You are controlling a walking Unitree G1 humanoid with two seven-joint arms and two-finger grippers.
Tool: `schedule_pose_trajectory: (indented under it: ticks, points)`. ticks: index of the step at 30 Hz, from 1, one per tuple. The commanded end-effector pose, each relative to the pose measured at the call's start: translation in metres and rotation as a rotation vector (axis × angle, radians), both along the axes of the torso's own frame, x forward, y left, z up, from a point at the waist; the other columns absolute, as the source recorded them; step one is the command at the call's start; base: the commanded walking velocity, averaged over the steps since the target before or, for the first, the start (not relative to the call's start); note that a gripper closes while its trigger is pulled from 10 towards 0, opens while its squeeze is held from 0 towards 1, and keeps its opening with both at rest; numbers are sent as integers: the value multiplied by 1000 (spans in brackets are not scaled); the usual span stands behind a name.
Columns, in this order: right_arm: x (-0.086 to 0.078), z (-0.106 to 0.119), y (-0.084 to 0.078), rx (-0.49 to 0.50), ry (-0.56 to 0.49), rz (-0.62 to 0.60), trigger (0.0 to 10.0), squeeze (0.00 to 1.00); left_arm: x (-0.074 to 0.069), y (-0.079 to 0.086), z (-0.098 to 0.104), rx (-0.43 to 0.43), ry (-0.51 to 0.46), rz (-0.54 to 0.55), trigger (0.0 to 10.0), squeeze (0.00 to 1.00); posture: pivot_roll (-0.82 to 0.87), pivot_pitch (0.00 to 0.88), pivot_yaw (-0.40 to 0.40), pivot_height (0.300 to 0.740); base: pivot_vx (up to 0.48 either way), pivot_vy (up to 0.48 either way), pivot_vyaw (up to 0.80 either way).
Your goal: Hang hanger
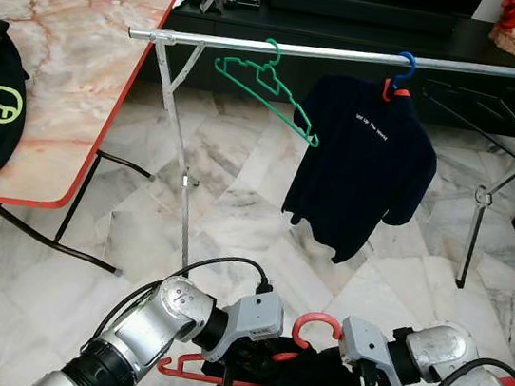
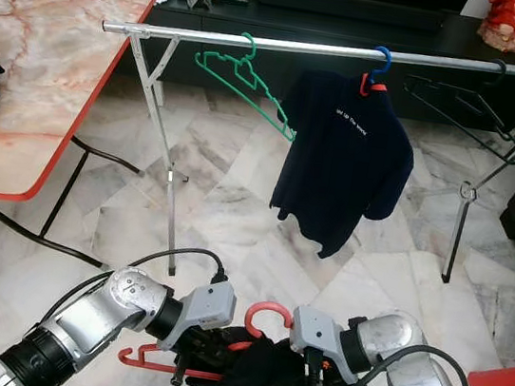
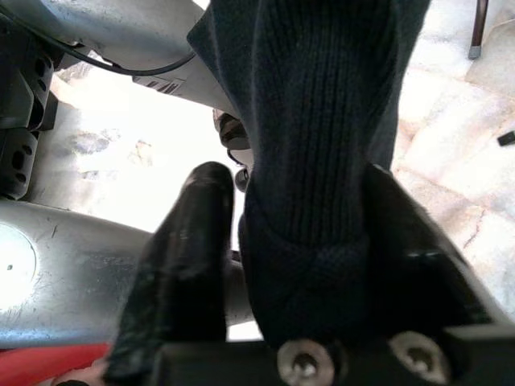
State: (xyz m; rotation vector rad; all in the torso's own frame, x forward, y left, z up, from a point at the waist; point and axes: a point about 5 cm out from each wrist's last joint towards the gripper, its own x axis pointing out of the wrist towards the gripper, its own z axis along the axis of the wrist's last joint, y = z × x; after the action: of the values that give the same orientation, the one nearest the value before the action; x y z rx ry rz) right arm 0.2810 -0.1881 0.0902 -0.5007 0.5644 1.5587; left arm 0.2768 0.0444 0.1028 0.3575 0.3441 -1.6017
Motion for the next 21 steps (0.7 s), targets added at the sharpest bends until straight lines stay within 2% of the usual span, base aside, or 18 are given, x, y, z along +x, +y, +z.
schedule_pose_trajectory:
  ticks: [1, 9, 21]
  points:
    - [-3, -7, 2, -26, 17, 9, 0, 0, 0, -13, 18, -61, -70, -68, 10000, 0, -77, 212, -42, 740, 0, 0, 0]
    - [-5, -10, 5, -14, 25, 18, 0, 0, 3, -13, 22, -62, -97, -56, 10000, 0, -70, 209, -39, 740, 0, 0, 0]
    - [1, -7, 6, -9, 0, 1, 0, 0, 9, -9, 26, -38, -136, -45, 10000, 0, -74, 187, -23, 740, 0, 0, 0]
